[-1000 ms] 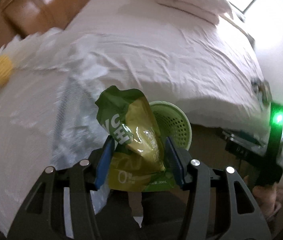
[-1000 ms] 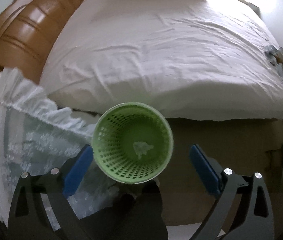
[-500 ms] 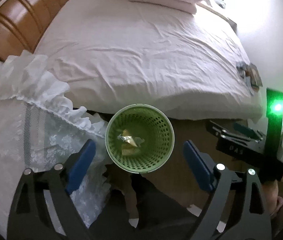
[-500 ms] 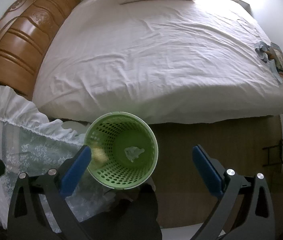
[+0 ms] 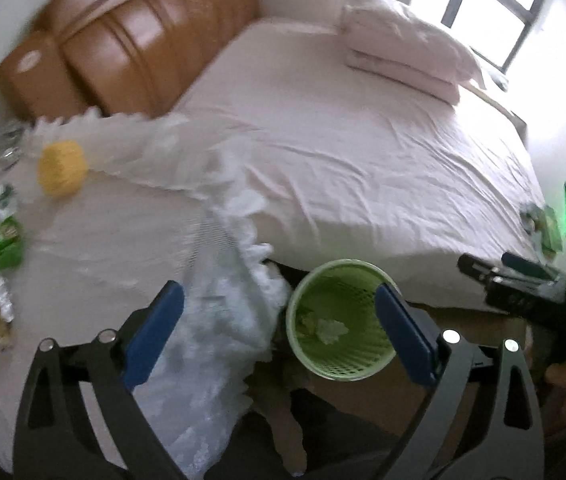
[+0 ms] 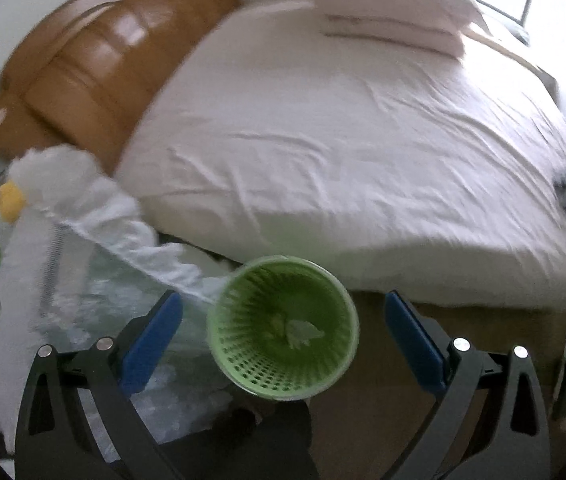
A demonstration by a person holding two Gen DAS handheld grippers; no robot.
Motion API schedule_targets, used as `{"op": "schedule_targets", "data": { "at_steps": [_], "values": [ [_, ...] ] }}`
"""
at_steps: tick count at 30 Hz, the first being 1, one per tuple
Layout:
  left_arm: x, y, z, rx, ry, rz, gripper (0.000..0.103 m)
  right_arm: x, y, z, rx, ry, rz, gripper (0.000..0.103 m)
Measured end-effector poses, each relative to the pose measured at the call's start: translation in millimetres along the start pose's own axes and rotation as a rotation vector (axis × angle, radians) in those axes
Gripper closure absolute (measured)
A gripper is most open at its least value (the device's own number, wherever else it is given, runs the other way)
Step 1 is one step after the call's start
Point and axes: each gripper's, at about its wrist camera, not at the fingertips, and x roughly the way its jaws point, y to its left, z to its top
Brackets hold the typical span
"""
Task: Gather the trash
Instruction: 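Move both tools back over the bed toward the foil wrapper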
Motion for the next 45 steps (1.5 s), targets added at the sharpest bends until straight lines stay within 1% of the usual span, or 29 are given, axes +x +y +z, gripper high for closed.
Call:
{"op": "schedule_targets", "data": {
  "at_steps": [2, 4, 6, 9, 12, 13, 15, 21, 25, 32, 34, 37, 41, 45],
  "values": [
    [-7, 20, -7, -0.045, -0.008, 0.024, 0.011, -3, 23, 8, -0.059, -0.009, 0.043, 0.003],
    [-15, 43, -18, -0.115, -0.011, 0.071, 0.011, -3, 53, 18, -0.138, -0.013, 0.097, 0.003],
    [-24, 68, -31, -0.193, -0.022, 0.118, 0.011, -2, 76, 22, -0.197, -0.012, 0.127, 0.003],
    [-37, 94, -51, -0.301, -0.039, 0.170, 0.011, 5, 129, 30, -0.340, 0.009, 0.203, 0.003],
    [-50, 124, -74, -0.436, -0.051, 0.231, 0.011, 10, 165, 31, -0.435, 0.024, 0.244, 0.003],
    [-53, 132, -81, -0.468, -0.053, 0.248, 0.011, 12, 184, 31, -0.483, 0.032, 0.270, 0.003],
    [-61, 149, -96, -0.547, -0.059, 0.284, 0.011, 12, 207, 30, -0.536, 0.044, 0.306, 0.003],
    [-72, 174, -128, -0.709, -0.059, 0.361, 0.011, 14, 256, 23, -0.650, 0.084, 0.400, 0.003],
    [-75, 179, -141, -0.771, -0.058, 0.390, 0.011, 16, 273, 15, -0.697, 0.116, 0.449, 0.003],
    [-76, 190, -158, -0.849, -0.047, 0.413, 0.011, 16, 295, 12, -0.755, 0.136, 0.490, 0.003],
    [-76, 196, -161, -0.861, -0.045, 0.414, 0.011, 17, 307, 11, -0.773, 0.135, 0.495, 0.003],
    [-75, 208, -161, -0.851, -0.050, 0.427, 0.011, 19, 323, 11, -0.790, 0.144, 0.510, 0.003],
    [-72, 230, -156, -0.804, -0.056, 0.436, 0.011, 19, 364, 8, -0.844, 0.118, 0.519, 0.003],
    [-75, 256, -153, -0.770, -0.088, 0.423, 0.011, 13, 424, 1, -0.974, 0.092, 0.556, 0.004]
  ]
}}
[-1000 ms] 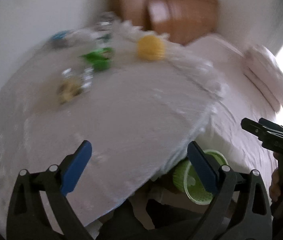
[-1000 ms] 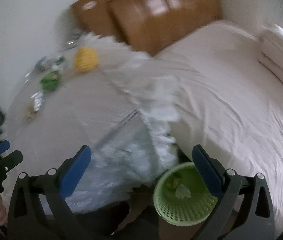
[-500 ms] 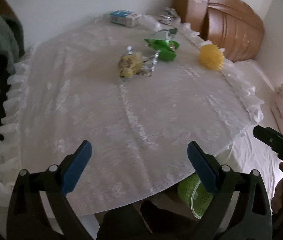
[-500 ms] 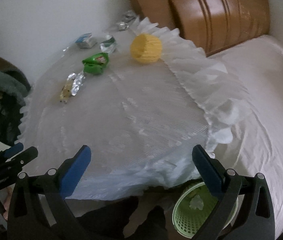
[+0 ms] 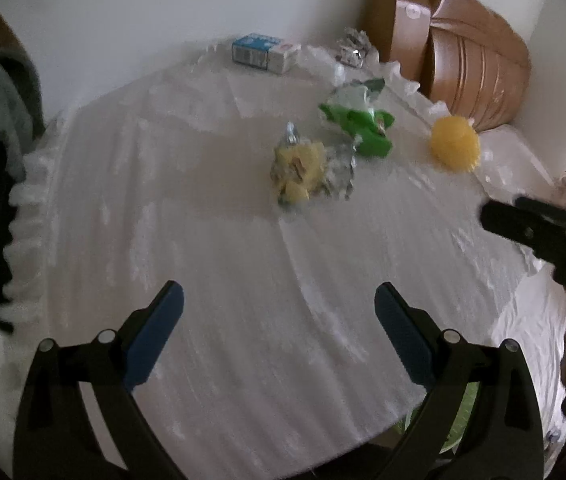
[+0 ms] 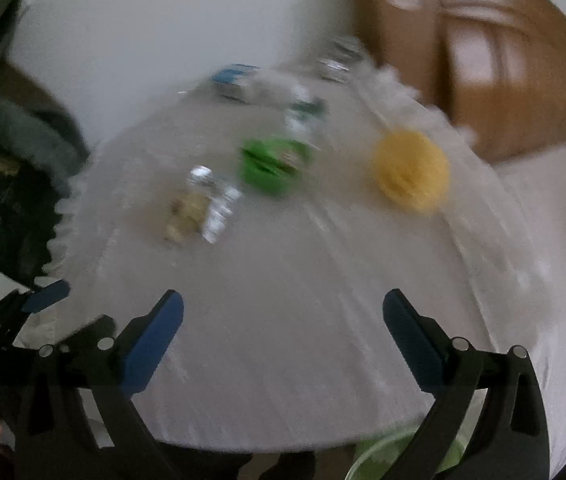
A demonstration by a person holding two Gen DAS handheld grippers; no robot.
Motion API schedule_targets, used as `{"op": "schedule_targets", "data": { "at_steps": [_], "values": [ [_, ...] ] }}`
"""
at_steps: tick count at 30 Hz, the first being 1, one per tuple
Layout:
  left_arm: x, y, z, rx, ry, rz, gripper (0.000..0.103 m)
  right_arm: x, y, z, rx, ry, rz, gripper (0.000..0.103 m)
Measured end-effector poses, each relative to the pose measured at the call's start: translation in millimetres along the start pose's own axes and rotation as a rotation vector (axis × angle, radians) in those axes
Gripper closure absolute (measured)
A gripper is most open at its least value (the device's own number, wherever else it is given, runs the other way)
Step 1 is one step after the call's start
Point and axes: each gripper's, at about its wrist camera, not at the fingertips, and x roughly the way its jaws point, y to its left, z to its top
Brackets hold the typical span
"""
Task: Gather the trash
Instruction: 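Move both tools back over the bed toward the foil wrapper, then grasp the yellow wrapper with the right tool while the left tool grasps the foil sheet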
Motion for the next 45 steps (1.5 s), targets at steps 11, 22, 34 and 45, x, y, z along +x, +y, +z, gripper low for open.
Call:
{"op": "schedule_targets", "data": {
  "at_steps": [11, 22, 34, 45],
  "values": [
    [35, 59, 15, 0.012, 0.032, -0.015, 0.011, 100, 90, 75, -0.284, 0.145, 0.030, 0.011],
    [54, 77, 12, -0.041, 0.065, -0.053, 0.011, 147, 107, 70, -0.331, 0.281, -0.026, 0.038],
    [53, 74, 9, -0.046, 0.062, -0.047, 0.011, 147, 101, 61, -0.302, 0.296, -0.017, 0.076],
    [48, 60, 15, -0.022, 0.050, -0.091, 0.011, 83, 73, 72, -0.087, 0.123, 0.080, 0.082]
  ]
}}
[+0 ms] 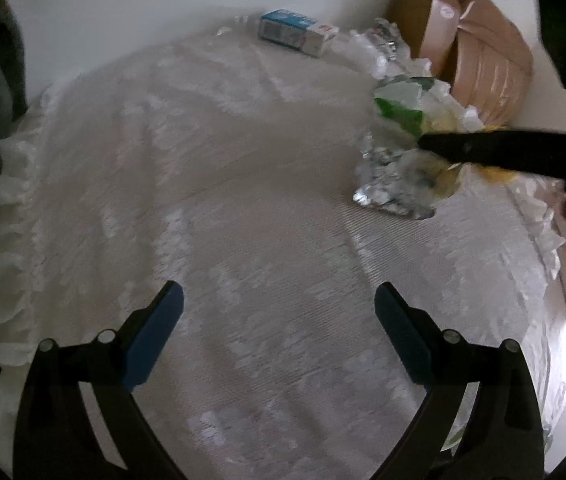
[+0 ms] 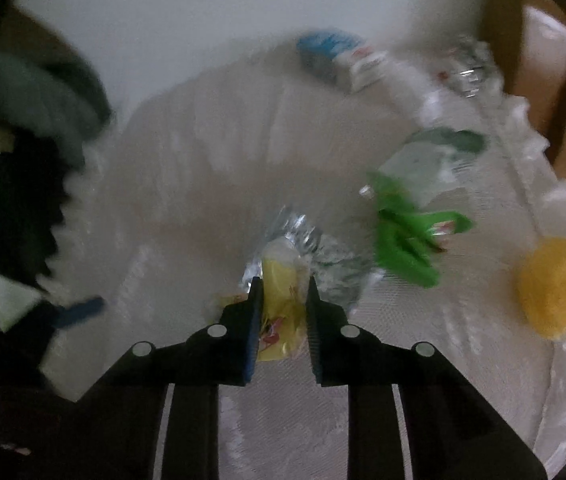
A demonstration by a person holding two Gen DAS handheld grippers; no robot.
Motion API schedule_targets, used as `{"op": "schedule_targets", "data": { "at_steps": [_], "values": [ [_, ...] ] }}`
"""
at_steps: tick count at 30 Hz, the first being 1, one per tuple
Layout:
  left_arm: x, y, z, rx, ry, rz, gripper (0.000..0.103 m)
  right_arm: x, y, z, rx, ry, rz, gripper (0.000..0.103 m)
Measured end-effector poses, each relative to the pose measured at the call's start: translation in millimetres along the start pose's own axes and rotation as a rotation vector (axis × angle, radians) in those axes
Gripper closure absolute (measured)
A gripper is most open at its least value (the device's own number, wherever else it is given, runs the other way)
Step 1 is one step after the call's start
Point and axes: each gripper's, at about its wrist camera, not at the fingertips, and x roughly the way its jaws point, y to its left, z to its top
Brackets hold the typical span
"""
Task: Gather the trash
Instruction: 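Grasp the yellow wrapper with the right tool while the left tool grasps the foil sheet, then drop the yellow wrapper into the wastebasket with the right tool while the left tool drops the foil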
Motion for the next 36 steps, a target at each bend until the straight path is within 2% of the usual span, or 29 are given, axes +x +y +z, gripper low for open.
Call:
{"op": "schedule_targets", "data": {
  "at_steps": [4, 9, 14, 20, 21, 22, 23, 26, 32, 36],
  "values": [
    [5, -23, 15, 0.050, -0.011, -0.051, 0.011, -39, -22, -9, 0.074, -0.075, -0.042, 0.082],
    [29, -67, 42, 0.140, -0.001, -0.105, 0.011, -63, -54, -32, 0.176, -0.101, -0.104, 0.082],
    [60, -94, 65, 0.200, 0.041, -0.083, 0.011, -79, -86, -73, 0.317, -0.103, -0.141, 0.082],
    [86, -95, 82, 0.191, 0.096, -0.078, 0.011, -88, -108, -116, 0.432, -0.104, -0.153, 0.082],
    [89, -94, 83, 0.183, 0.108, -0.077, 0.013, -87, -110, -118, 0.440, -0.105, -0.153, 0.082],
    [93, -94, 83, 0.176, 0.123, -0.080, 0.024, -87, -112, -123, 0.454, -0.105, -0.152, 0.082],
    [96, -93, 84, 0.171, 0.135, -0.080, 0.030, -88, -114, -127, 0.465, -0.107, -0.151, 0.082],
    [93, -94, 86, 0.163, 0.118, -0.064, 0.037, -89, -116, -134, 0.473, -0.116, -0.147, 0.081],
    [76, -93, 77, 0.156, 0.100, -0.047, 0.038, -94, -116, -146, 0.466, -0.134, -0.141, 0.081],
    [54, -93, 59, 0.141, 0.113, -0.040, 0.038, -102, -121, -160, 0.477, -0.151, -0.141, 0.081]
  ]
}}
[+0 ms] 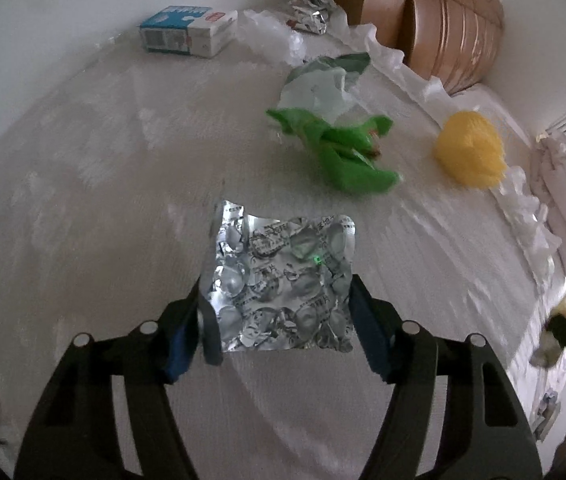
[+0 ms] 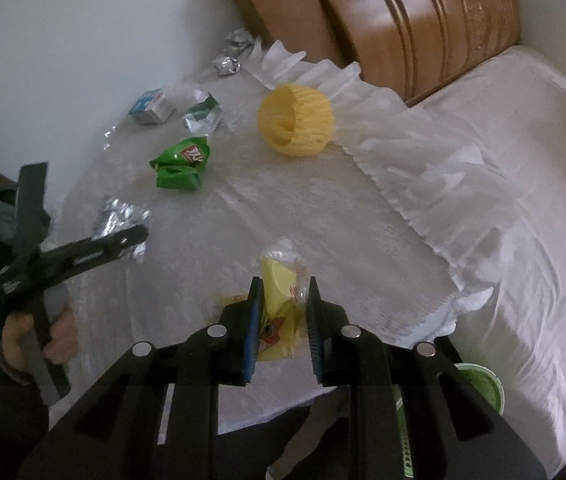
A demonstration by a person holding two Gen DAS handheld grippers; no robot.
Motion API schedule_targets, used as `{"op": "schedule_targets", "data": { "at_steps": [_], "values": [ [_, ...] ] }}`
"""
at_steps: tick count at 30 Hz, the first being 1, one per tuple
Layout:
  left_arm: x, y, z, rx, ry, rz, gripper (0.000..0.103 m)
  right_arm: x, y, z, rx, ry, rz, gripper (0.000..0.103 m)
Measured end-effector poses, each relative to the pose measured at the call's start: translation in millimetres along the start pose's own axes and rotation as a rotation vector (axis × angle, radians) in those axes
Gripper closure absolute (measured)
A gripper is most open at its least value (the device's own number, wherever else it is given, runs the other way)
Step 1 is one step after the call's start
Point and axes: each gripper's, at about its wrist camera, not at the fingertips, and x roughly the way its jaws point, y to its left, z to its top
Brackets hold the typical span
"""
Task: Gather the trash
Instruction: 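Drop the yellow wrapper into the wastebasket with the right tool while the left tool drops the foil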
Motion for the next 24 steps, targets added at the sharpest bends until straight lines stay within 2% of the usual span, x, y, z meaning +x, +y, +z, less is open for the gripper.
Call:
{"op": "schedule_targets", "data": {
  "at_steps": [5, 10, 15, 20, 22, 24],
  "values": [
    [-31, -27, -31, 0.020, -0.005, -0.028, 0.038, -20, -30, -22, 0.045, -0.021, -0.025, 0.081],
    [-48, -87, -57, 0.128, -0.011, -0.090, 0.038, -48, -83, -67, 0.134, -0.030, -0.086, 0.080],
    [-46, -167, -80, 0.263, 0.017, -0.187, 0.038, -61, -139, -123, 0.198, 0.025, -0.195, 0.080],
    [-37, -234, -106, 0.394, 0.066, -0.241, 0.038, -57, -179, -169, 0.243, 0.104, -0.240, 0.077],
    [-32, -257, -116, 0.440, 0.090, -0.245, 0.038, -50, -192, -183, 0.265, 0.138, -0.239, 0.062],
    [-28, -274, -122, 0.475, 0.105, -0.245, 0.038, -44, -207, -197, 0.302, 0.154, -0.250, 0.034]
  ]
}}
